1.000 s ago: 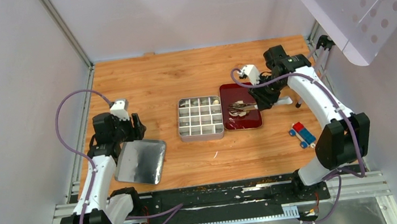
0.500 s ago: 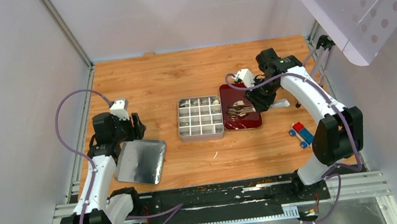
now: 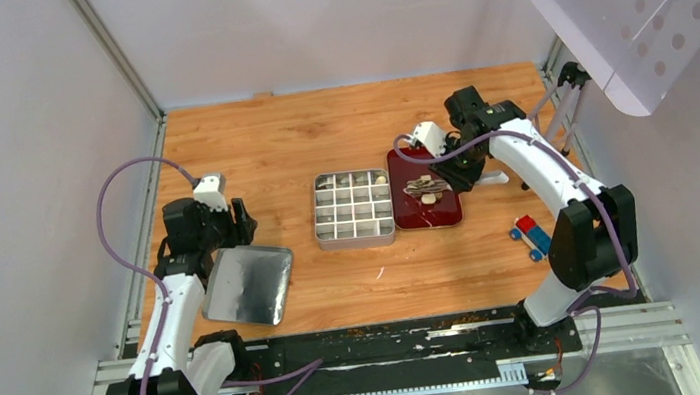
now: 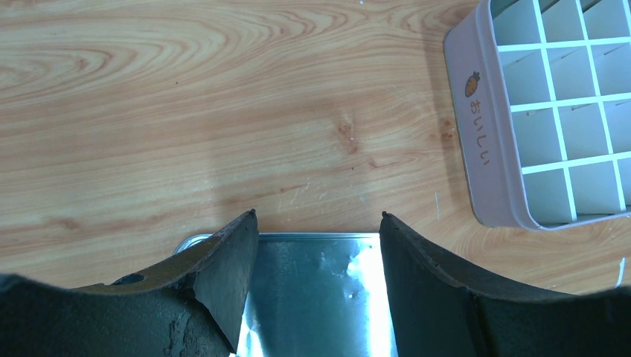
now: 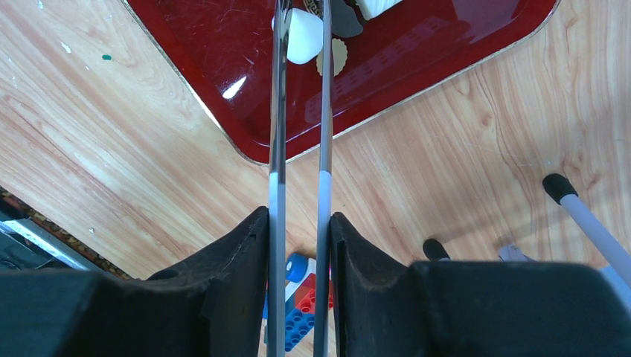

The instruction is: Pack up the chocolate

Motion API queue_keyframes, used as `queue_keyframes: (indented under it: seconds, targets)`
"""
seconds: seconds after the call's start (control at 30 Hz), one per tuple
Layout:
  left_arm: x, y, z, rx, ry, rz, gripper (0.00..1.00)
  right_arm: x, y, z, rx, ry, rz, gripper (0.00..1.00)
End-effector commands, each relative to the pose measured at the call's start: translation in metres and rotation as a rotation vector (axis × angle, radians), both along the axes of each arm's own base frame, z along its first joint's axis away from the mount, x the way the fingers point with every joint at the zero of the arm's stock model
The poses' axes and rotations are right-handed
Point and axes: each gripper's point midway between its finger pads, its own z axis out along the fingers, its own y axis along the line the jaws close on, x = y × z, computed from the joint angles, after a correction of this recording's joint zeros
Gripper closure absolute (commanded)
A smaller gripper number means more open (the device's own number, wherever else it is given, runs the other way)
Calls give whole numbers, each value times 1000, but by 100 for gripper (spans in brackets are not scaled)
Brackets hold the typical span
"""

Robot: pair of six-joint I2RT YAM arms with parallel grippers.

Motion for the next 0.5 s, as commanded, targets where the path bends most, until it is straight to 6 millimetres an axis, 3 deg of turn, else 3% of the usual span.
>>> queue_keyframes:
  seconds: [0.0,0.23,0.47]
  targets:
    - [6,1,6,-15,-37,9,31,15,5,21,23,-86,-15,80]
    - [6,1,6,-14,-36,9,31,15,20,64,132,-147,-19,83]
    - [7,-1,12,-22,-53,-1,31,0,52,74,235,-109,50,83]
